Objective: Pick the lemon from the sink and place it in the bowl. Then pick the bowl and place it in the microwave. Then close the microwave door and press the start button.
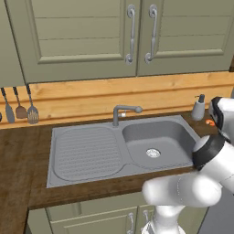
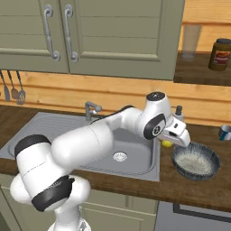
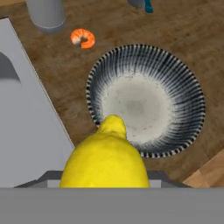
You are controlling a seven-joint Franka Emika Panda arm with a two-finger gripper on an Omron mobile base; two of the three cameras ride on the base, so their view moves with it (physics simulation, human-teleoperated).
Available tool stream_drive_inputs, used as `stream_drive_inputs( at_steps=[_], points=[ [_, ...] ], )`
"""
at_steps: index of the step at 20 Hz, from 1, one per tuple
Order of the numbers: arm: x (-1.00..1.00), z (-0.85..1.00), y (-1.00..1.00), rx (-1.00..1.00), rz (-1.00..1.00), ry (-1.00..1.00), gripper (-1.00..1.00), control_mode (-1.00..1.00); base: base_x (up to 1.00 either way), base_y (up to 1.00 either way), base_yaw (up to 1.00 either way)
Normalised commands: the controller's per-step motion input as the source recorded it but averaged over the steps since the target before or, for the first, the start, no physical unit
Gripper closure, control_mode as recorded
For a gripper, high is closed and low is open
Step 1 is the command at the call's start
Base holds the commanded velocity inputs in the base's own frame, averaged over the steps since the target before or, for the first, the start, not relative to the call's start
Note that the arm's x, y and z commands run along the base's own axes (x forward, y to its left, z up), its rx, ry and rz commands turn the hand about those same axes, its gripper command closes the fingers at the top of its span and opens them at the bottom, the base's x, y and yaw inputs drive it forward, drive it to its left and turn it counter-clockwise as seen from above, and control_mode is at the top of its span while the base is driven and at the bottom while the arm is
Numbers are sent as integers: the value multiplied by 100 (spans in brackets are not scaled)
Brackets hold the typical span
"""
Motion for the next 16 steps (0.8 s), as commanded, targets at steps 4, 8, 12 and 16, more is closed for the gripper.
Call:
stream_drive_inputs(
  at_steps=[4,8,12,16],
  points=[
    [19,-17,-48,5,-1,1,100,-100,0,0,0],
    [14,-17,-47,14,0,0,100,-100,0,0,0],
    [8,-28,-38,13,0,0,100,-100,0,0,0],
    [12,-35,-26,9,0,0,100,-100,0,0,0]
  ],
)
